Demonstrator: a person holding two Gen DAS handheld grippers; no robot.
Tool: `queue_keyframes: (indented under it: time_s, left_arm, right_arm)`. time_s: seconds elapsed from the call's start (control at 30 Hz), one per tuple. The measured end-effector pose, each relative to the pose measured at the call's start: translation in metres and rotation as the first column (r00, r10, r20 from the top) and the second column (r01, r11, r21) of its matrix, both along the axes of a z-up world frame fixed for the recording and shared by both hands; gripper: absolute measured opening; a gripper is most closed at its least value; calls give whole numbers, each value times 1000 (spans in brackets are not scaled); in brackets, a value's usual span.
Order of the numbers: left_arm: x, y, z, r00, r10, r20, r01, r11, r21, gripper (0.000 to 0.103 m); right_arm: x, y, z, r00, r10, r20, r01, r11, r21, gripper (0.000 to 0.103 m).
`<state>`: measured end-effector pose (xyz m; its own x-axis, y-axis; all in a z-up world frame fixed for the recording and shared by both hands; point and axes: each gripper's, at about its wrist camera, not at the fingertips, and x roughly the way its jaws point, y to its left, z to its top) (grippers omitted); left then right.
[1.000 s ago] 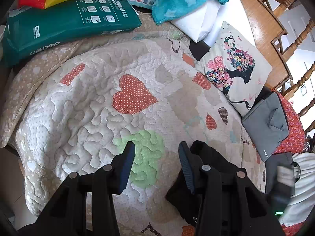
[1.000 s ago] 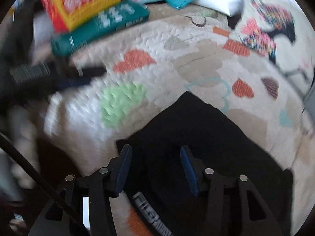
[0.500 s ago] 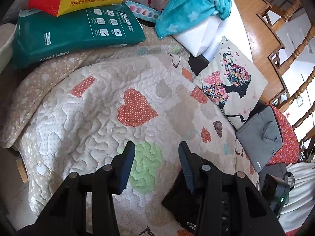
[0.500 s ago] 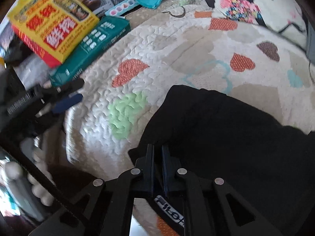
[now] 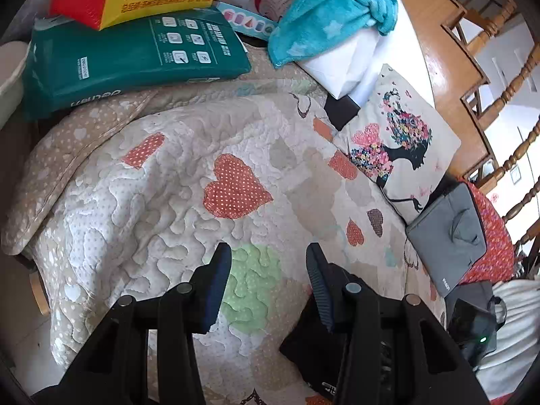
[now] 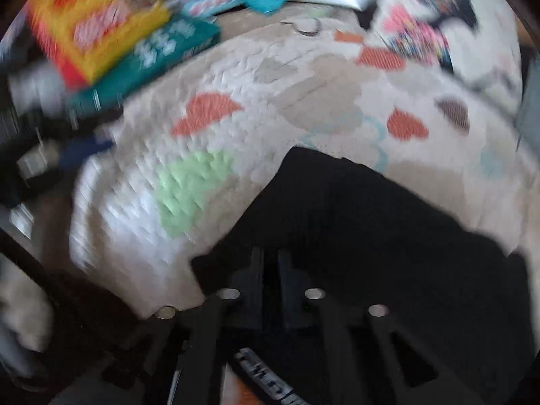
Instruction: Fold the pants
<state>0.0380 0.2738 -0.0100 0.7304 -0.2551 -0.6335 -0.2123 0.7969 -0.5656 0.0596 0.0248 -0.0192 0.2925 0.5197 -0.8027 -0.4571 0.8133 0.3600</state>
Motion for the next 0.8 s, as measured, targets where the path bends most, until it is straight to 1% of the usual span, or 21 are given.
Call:
queue_keyframes:
  time_s: [0.1,0.2,0.23,0.3,0.37,0.47,0.5,0.57,0.63,0.67,0.7,0.77,0.8]
  left_arm:
    - [-2,-1,4,1000,12,20,-12,1000,4,45]
    - [-5,0,7,999,29,40,-29,999,15,45]
    - [-5,0,8,999,34,42,-35,999,17,45]
    - [-5,0,7,999,33,41,-34,999,16,45]
    - [-4,-4,6,999,18,39,-18,1000,13,45]
    - [-2,-19,6,998,-33,57,32,999,18,46]
    - [-1,-26,6,997,-55,61,54,998,19,47]
    - [2,-40,4,994,-95,58,94,995,19,48]
    - [6,-58,1,987,-151,45,149,988,35,48]
    - [7,-65,0,985,-170,41,168,985,45,48]
    - [7,-76,-2,979,-200,33,198,978,65,48]
    - [7,-91,-3,971,-237,25,234,967,98,48]
    - [6,-97,-3,966,-256,24,252,961,109,48]
  right_arm:
    - [0,-8,4,997,5,-71,3,994,113,9]
    - [-7,-4,-1,991,33,-132,-7,982,191,9]
    - [-9,-1,-4,988,42,-146,-11,978,206,9]
    - [-17,9,-11,986,58,-154,-26,979,201,9]
    - [-20,15,-25,977,84,-194,-41,976,215,9]
    - [-25,19,-44,960,128,-250,-63,966,252,10]
    - [-26,18,-47,958,132,-255,-60,961,270,11]
    - [-27,10,-48,961,125,-248,-46,952,301,11]
    - [-30,2,-43,967,116,-226,-43,951,305,12]
    - [-36,-3,-38,974,104,-201,-42,956,292,22]
    - [-43,-10,-32,982,89,-169,-42,963,266,29]
    - [-60,-28,-19,991,79,-107,-52,971,234,40]
    - [-70,-42,-14,995,68,-77,-50,977,206,42]
